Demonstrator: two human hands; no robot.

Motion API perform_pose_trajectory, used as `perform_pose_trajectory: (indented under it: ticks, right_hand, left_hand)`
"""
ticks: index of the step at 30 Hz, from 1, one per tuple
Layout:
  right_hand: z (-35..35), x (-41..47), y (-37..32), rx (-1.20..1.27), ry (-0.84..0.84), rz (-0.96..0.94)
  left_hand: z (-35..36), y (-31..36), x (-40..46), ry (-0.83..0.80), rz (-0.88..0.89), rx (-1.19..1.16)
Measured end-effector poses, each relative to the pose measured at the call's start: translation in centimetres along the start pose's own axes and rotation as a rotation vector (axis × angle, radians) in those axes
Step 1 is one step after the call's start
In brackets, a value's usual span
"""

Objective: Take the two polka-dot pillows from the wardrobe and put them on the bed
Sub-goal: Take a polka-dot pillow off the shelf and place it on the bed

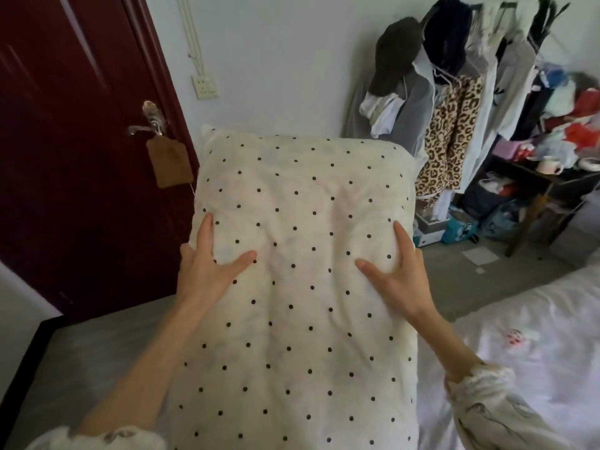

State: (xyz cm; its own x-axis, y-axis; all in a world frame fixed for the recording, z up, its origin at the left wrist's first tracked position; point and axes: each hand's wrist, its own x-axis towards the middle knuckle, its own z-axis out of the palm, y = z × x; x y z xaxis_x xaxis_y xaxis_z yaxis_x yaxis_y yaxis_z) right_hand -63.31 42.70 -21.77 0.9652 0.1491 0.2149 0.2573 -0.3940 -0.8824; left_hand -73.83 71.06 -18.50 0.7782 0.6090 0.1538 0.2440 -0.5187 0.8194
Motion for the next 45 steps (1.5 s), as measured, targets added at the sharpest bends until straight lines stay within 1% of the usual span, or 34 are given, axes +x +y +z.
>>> perform_pose_trajectory:
  ticks: [5, 11, 20, 26, 34, 39, 45]
  right_hand:
    - [1.1, 7.1, 1.6, -0.030, 0.123, 0.061]
    - [0.2, 16.9, 4.8, -0.049, 0.250, 0.137]
    - [-6.0, 30.4, 9.6, -0.076, 0.526, 0.250]
    - [-12.0, 35.0, 13.5, -0.178, 0.729, 0.307]
    - [-20.6, 42.0, 21.3, -0.274, 0.957, 0.444]
    - [-26.3, 48.3, 24.8, -0.316, 1.076, 0.512]
    - [-33.2, 53.3, 28.0, -0.379, 1.172, 0.555]
  left_hand:
    - [5.0, 1.3, 10.2, -0.112, 0.073, 0.002]
    - [13.6, 4.1, 21.4, -0.259, 0.143, -0.023]
    - [29.6, 14.3, 35.4, -0.446, 0.298, -0.052]
    - [41.7, 20.7, 39.6, -0.624, 0.423, -0.153]
    - [61.3, 29.5, 43.3, -0.872, 0.547, -0.184]
    - [72.0, 36.9, 46.2, -0.972, 0.613, -0.209]
    - [82.0, 45.0, 47.1, -1.056, 0.637, -0.222]
